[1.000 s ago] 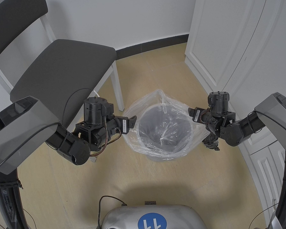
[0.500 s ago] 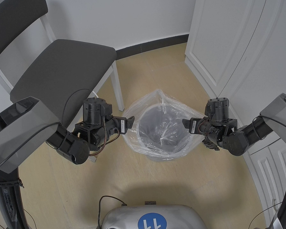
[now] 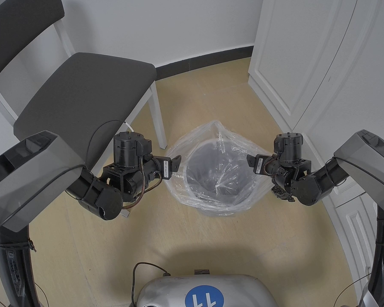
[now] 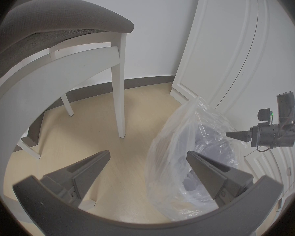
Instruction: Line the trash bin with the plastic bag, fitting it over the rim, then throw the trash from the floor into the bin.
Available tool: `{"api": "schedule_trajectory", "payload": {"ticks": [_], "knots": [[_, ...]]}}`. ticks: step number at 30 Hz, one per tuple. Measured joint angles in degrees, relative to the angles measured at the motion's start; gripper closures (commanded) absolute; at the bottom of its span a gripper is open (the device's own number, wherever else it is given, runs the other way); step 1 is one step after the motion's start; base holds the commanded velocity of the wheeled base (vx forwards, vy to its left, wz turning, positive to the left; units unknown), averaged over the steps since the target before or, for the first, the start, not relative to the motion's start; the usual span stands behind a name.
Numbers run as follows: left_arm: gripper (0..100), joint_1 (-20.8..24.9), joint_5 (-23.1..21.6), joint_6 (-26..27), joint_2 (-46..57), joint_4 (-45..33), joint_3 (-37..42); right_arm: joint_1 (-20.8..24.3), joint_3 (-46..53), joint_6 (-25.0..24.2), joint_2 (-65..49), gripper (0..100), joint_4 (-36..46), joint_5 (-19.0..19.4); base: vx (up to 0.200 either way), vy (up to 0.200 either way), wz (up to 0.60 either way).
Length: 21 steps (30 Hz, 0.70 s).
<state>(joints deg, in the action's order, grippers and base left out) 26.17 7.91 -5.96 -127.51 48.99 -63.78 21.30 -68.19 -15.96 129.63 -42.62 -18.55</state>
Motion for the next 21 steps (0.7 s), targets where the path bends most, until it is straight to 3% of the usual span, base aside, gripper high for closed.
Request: {"api": "schedule_trajectory", "payload": {"ticks": [21], "knots": [[0, -1.8, 3.5, -0.5, -7.4, 0.4, -9.6, -5.2, -6.0, -0.2, 2.6, 0, -2.1, -0.3, 0.0, 0.0, 0.0]]}}
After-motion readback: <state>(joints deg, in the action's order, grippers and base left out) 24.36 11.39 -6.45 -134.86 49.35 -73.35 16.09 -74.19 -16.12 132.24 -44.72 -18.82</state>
